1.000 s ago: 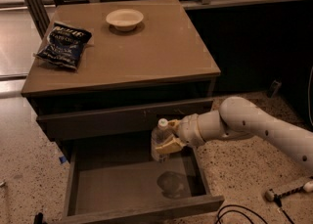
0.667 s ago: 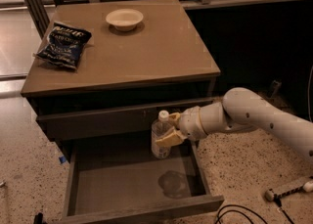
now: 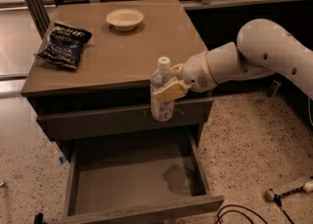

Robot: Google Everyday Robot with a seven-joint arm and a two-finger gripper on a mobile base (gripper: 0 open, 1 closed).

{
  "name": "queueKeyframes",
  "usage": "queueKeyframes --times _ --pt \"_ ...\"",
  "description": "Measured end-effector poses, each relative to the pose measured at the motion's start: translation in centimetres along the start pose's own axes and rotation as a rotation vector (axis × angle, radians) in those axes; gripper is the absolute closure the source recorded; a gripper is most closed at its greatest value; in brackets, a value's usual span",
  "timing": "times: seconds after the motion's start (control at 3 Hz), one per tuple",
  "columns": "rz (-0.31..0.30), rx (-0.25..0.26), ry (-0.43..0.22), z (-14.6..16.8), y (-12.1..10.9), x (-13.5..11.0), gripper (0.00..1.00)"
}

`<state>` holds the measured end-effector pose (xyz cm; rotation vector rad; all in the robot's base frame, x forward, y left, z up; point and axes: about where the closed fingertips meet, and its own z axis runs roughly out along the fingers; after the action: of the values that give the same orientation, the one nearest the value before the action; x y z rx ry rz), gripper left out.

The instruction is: Pick blue plastic bottle from middle drawer and place on counter

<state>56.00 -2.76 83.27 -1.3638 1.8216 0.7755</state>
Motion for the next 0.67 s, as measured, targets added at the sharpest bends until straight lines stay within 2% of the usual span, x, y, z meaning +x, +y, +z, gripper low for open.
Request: queueKeyframes --times 0.33,0.67 --pt "-0.014 0.031 -0.028 -1.81 -1.07 -2.69 1.0" --pt "-0.014 0.031 -0.028 -1.81 -1.07 -2.69 1.0"
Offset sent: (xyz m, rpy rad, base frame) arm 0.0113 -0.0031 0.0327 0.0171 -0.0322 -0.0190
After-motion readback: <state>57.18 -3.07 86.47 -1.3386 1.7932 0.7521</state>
